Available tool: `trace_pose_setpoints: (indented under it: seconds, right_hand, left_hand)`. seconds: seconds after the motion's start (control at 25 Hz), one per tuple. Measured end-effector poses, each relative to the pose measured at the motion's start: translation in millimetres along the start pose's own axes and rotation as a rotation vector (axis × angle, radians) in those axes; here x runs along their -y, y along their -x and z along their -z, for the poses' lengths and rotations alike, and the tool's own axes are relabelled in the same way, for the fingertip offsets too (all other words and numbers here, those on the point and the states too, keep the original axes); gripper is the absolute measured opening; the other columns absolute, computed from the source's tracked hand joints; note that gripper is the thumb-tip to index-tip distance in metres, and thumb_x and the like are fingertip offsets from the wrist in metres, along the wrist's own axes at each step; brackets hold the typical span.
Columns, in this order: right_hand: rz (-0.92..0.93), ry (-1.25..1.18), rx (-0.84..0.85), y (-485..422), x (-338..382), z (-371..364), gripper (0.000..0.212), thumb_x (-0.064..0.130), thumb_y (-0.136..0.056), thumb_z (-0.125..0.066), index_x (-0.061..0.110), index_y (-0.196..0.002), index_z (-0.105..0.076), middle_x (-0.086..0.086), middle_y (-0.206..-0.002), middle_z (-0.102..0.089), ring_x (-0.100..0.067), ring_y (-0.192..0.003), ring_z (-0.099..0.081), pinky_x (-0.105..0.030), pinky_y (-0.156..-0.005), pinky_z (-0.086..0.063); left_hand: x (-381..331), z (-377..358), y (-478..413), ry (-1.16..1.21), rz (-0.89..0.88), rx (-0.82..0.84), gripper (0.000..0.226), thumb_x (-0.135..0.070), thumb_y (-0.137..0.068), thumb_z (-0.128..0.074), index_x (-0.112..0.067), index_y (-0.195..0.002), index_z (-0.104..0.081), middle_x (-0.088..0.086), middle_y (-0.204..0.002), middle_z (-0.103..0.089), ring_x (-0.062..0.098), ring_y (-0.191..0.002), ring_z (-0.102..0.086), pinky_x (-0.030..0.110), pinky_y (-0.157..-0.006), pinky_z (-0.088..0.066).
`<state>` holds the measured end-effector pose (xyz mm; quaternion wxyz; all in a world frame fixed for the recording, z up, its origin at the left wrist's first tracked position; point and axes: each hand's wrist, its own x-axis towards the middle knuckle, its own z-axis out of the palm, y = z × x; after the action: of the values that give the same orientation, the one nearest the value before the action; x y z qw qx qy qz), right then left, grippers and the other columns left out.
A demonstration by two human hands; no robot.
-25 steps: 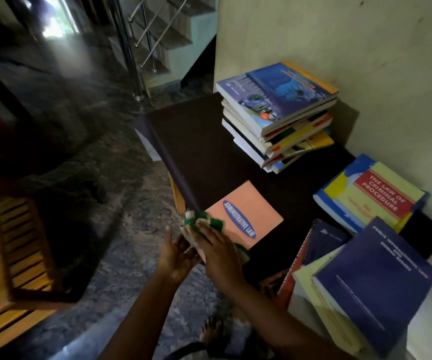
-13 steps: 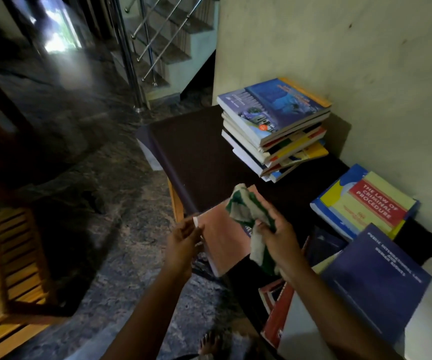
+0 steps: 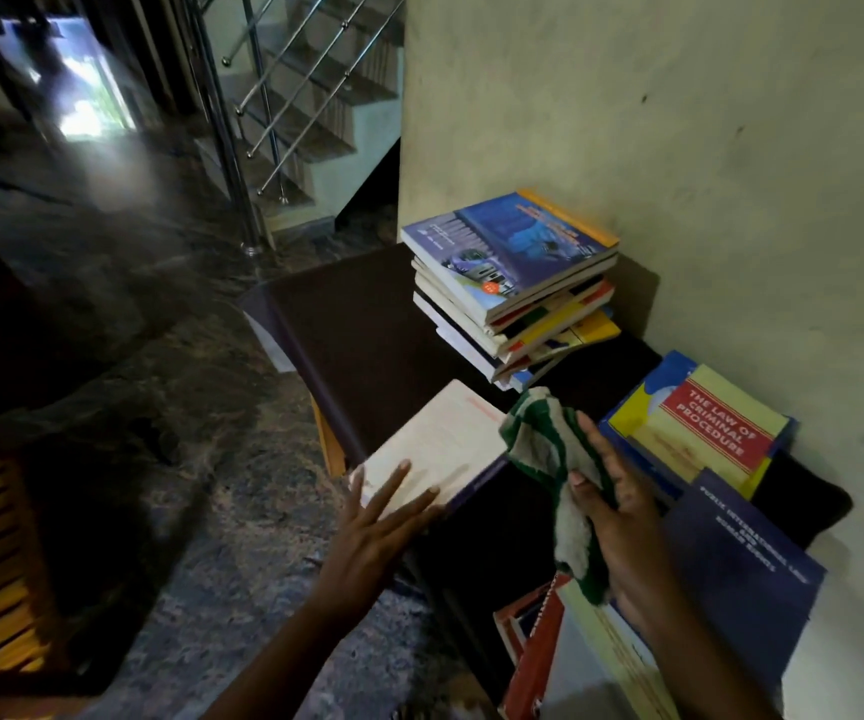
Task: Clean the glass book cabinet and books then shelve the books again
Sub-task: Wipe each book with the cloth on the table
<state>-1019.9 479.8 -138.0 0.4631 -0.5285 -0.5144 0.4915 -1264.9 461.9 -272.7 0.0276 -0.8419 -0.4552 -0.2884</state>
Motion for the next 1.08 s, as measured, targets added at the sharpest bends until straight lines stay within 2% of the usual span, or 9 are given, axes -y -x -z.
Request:
trace_pose_setpoints:
  seconds: [0.12,0.2,0.32,0.4,0.48,0.6,0.8,0.92,1.08]
  right_hand:
    - [-0.047,0.018,0.026,-0.3,-6.8,-5.2,0.066,0.002,-0.093,-0.047,0.065,-0.111,-0.051,0.011,-0.139,-0.047,-0.012,-0.127,-0.045,-0.046,-0.108,-0.036]
    - [-0.030,0.066,0.040,-7.1,0.0,-8.5,0.065,0.003,-0.093,-0.048,0.064,-0.113,-0.049,0.011,-0.138,-0.047,-0.011,-0.125,-0.047,-0.044,-0.106,-0.039]
    - [0.042,0.182,0.088,-31.2,26.4,-14.0,0.060,0.005,-0.094,-0.048,0.058,-0.121,-0.043,0.011,-0.139,-0.044,-0.009,-0.123,-0.045,-0.033,-0.100,-0.042]
    - [0.056,0.328,0.131,-57.8,33.0,-20.8,0.055,0.005,-0.095,-0.046,0.045,-0.132,-0.038,0.011,-0.135,-0.043,-0.007,-0.121,-0.043,-0.025,-0.093,-0.039]
    - [0.054,0.493,0.149,-86.3,18.2,-32.4,0.055,0.004,-0.094,-0.047,0.030,-0.141,-0.036,0.003,-0.137,-0.044,-0.013,-0.124,-0.042,-0.020,-0.092,-0.035]
    - [0.025,0.711,0.178,-114.6,-26.7,-53.1,0.059,0.002,-0.092,-0.050,0.017,-0.145,-0.029,-0.008,-0.148,-0.035,-0.023,-0.135,-0.034,-0.023,-0.103,-0.029]
    - [0.198,1.251,0.285,-108.1,-91.6,-84.9,0.081,0.005,-0.085,-0.045,0.020,-0.149,0.002,-0.003,-0.158,-0.003,-0.019,-0.144,-0.005,-0.034,-0.117,-0.014]
    - [0.321,1.227,0.355,-78.9,-92.5,-108.8,0.081,0.005,-0.082,-0.044,0.022,-0.149,-0.002,-0.003,-0.157,-0.010,-0.022,-0.143,-0.014,-0.039,-0.112,-0.024]
    - [0.391,1.165,0.462,-27.4,-96.0,-132.3,0.068,0.020,-0.073,-0.031,0.019,-0.140,-0.041,-0.004,-0.142,-0.046,-0.023,-0.124,-0.050,-0.037,-0.090,-0.049]
  left_hand:
    - [-5.6,-10.4,26.9,-0.029,0.043,0.116,0.048,-0.022,-0.092,-0.044,-0.034,-0.139,-0.039,-0.004,-0.154,-0.026,0.028,-0.144,-0.018,0.057,-0.111,-0.014]
    - [-5.0,-8.5,30.6,0.109,0.227,0.067,0.049,-0.032,-0.091,-0.047,-0.034,-0.139,-0.038,-0.005,-0.154,-0.024,0.023,-0.143,-0.020,0.045,-0.113,-0.019]
    - [-10.2,14.6,14.5,0.575,0.845,-0.061,0.056,-0.041,-0.087,-0.058,-0.033,-0.138,-0.034,-0.006,-0.144,-0.029,0.018,-0.134,-0.032,0.027,-0.106,-0.035]
    - [-10.8,27.2,0.9,1.031,1.294,-0.060,0.049,-0.026,-0.092,-0.057,-0.029,-0.135,-0.033,-0.006,-0.131,-0.042,0.020,-0.115,-0.049,0.027,-0.079,-0.051]
    - [-7.3,30.3,-11.3,1.373,1.532,-0.076,0.024,-0.022,-0.095,-0.051,-0.024,-0.119,-0.047,0.002,-0.106,-0.061,0.023,-0.089,-0.060,0.028,-0.058,-0.049]
    - [1.7,21.7,-20.8,1.463,1.628,-0.120,0.010,-0.016,-0.096,-0.049,-0.010,-0.101,-0.056,0.012,-0.084,-0.063,0.027,-0.075,-0.061,0.035,-0.061,-0.053]
    - [9.3,11.0,-17.8,1.536,1.636,-0.232,0.012,-0.003,-0.095,-0.047,-0.002,-0.103,-0.056,0.019,-0.094,-0.062,0.032,-0.080,-0.062,0.038,-0.057,-0.059]
    - [7.9,8.8,-15.7,1.545,1.627,-0.246,0.012,-0.002,-0.096,-0.045,-0.003,-0.100,-0.057,0.017,-0.092,-0.063,0.030,-0.080,-0.062,0.034,-0.054,-0.058]
    - [2.9,12.0,-12.5,1.634,1.684,-0.337,0.023,-0.011,-0.099,-0.039,-0.006,-0.092,-0.060,0.015,-0.086,-0.065,0.029,-0.077,-0.061,0.032,-0.051,-0.056]
